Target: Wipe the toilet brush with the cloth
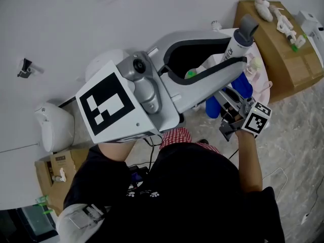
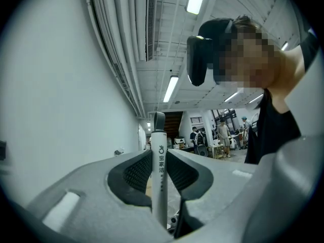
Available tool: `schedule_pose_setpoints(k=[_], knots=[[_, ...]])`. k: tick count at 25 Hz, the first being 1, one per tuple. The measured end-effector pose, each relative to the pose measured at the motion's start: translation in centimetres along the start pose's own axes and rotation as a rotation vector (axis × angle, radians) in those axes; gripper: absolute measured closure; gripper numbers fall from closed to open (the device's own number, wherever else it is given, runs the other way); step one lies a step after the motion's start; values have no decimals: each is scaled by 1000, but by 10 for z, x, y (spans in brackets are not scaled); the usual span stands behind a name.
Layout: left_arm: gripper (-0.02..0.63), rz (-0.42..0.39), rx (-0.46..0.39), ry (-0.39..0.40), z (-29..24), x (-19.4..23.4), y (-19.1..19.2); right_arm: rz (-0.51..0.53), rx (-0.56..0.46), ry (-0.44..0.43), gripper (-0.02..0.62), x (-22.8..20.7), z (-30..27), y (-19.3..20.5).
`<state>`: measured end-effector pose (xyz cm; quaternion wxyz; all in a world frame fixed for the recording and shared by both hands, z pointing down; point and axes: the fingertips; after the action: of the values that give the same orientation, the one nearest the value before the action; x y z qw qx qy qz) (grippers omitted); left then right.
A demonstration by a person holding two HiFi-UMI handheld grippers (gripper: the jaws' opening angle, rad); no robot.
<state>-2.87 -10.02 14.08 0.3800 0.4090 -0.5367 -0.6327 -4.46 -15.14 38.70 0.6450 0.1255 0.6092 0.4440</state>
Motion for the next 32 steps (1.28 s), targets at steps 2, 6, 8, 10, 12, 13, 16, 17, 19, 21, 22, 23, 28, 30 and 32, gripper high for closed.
schedule_pose_setpoints(k=[2,6,8,10,12,13,16,17,19,21,22,23,28,30,32], knots=[[514,-1,0,-1,0,-1,0,-11,2,1,532,-2,1,2],[514,-9,2,-12,0,0,-1,-22,18,8,532,-6,2,8],[514,-17,8,-3,0,0,0,-18,18,12,532,-8,1,10],[514,-22,14,8,0,0,3,-19,16,16,532,-11,1,12],[514,-17,21,12,1,1,6,-25,20,19,532,-12,2,16],[514,-12,23,13,1,1,7,-28,23,20,532,-13,2,18],[514,-2,36,16,2,1,9,-33,31,22,532,-12,2,22],[514,1,38,16,2,1,9,-34,32,23,532,-12,3,23],[514,6,39,22,1,0,8,-38,35,27,532,-11,2,25],[514,6,54,33,1,-1,9,-42,41,29,532,-11,1,28],[514,5,62,39,1,-1,10,-43,46,30,532,-11,-1,29],[514,3,68,43,1,-2,11,-42,51,31,532,-11,-2,31],[514,13,44,45,1,-2,9,-45,64,34,532,-14,-4,40],[514,8,40,49,1,-2,9,-48,69,38,532,-17,-4,46],[514,5,40,51,0,-2,9,-51,75,44,532,-19,-4,50]])
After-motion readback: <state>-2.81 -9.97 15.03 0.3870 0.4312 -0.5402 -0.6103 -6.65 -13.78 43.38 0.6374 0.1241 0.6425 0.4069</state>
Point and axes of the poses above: the fingertips, and each gripper's own axes: z backward along the fingers, x to its left, y out of its underside, and after that the axes turned 1 degree about x, right-handed
